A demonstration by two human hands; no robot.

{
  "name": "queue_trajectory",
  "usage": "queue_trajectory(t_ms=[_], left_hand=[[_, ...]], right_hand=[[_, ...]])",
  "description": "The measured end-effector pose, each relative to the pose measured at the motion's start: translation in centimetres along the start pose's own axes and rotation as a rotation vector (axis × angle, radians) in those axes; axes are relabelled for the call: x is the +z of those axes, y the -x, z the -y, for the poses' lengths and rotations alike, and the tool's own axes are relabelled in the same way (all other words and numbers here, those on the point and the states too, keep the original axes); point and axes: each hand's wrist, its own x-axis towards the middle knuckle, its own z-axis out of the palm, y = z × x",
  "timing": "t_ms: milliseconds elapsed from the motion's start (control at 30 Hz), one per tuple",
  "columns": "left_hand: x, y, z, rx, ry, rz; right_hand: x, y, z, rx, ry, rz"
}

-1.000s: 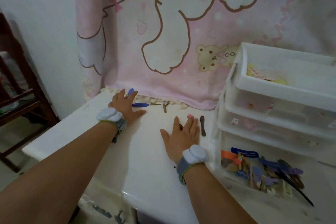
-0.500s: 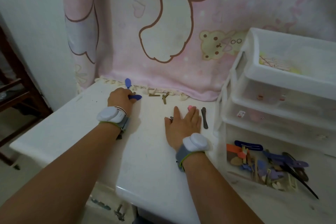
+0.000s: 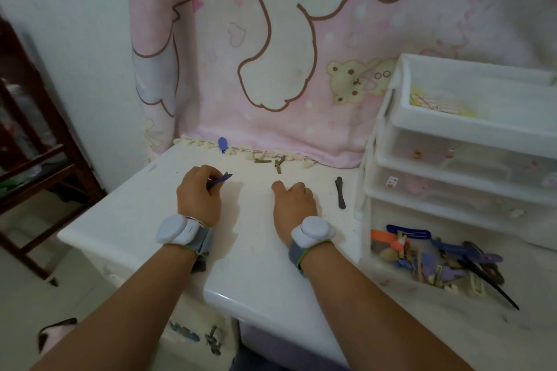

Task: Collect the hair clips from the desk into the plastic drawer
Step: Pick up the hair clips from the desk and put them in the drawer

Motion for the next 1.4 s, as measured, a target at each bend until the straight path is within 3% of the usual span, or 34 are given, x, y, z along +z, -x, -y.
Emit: queue_trajectory(t_ms=[233, 400, 533, 667, 800, 967, 1133, 1267, 1400], left_hand=[[-1.0, 3.2, -0.3, -0.063, 0.069, 0.058], [-1.7, 5.0, -0.5, -0.234, 0.163, 0.013], [-1.7, 5.5, -0.7, -0.261, 0.18, 0.017], [-1.9, 5.7, -1.0, -0.273, 0.164, 0.011], [-1.9, 5.7, -1.4, -0.275, 0.147, 0.034], [-0.7, 6.1, -8.5, -0.127, 0.243, 0.072], [2.5, 8.4, -19.0, 0.178, 0.556, 0.385], [6.3, 10.6, -22.4, 0.362, 0.415, 0.581], [8.1, 11.2, -22.6, 0.51, 0.005, 0.732]], right_hand=[[0.0, -0.3, -0.7, 0.059, -0.082, 0.008], [-0.3, 0.1, -1.0, 0.004, -0.163, -0.006], [-0.3, 1.6, -0.6, -0.082, -0.213, -0.079], [-1.6, 2.7, -0.3, -0.158, -0.141, -0.013], [-5.8, 5.5, -0.2, -0.233, -0.204, -0.218], [-11.2, 8.2, -7.0, -0.086, -0.238, -0.308], [-13.0, 12.1, -16.3, 0.248, -0.355, -0.404], [-12.8, 14.7, -19.6, 0.349, -0.364, -0.367], [-13.1, 15.0, -20.6, 0.337, -0.269, -0.274]])
